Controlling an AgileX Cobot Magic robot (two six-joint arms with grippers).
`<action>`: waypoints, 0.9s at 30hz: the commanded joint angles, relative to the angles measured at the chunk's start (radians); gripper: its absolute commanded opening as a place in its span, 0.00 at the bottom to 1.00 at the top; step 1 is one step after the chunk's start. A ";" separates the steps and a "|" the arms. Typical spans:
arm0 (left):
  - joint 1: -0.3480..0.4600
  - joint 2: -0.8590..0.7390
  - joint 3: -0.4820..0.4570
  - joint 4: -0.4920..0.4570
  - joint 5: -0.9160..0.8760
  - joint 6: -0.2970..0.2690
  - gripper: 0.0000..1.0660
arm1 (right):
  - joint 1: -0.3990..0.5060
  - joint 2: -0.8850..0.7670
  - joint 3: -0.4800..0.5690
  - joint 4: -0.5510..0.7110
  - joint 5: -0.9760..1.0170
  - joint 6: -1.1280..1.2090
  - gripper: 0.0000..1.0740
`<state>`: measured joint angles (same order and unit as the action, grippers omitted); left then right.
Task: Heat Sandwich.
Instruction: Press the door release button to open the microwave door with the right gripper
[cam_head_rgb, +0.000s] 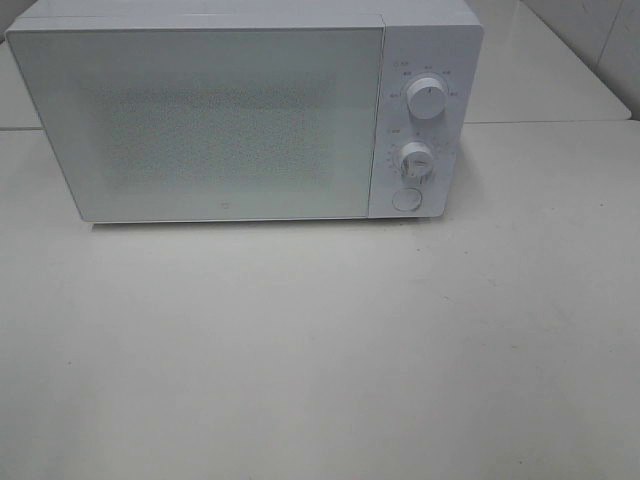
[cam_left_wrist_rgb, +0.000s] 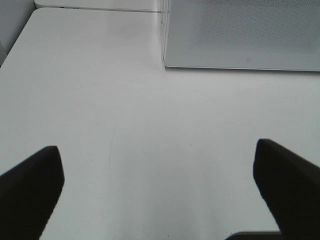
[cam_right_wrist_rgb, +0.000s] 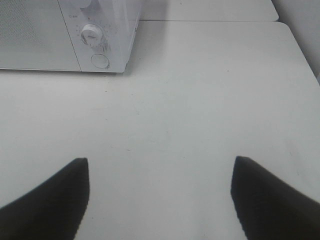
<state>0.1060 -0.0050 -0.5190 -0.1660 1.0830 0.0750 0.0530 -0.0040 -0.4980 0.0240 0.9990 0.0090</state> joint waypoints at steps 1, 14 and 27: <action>-0.001 -0.016 0.002 -0.003 -0.013 -0.005 0.92 | -0.008 -0.001 -0.039 0.000 -0.033 -0.002 0.70; -0.001 -0.016 0.002 -0.003 -0.013 -0.005 0.92 | -0.008 0.222 -0.066 -0.001 -0.289 -0.001 0.70; -0.001 -0.016 0.002 -0.003 -0.013 -0.005 0.92 | -0.008 0.521 -0.065 -0.001 -0.549 -0.001 0.70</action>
<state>0.1060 -0.0050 -0.5190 -0.1660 1.0830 0.0750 0.0530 0.5050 -0.5550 0.0240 0.4730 0.0100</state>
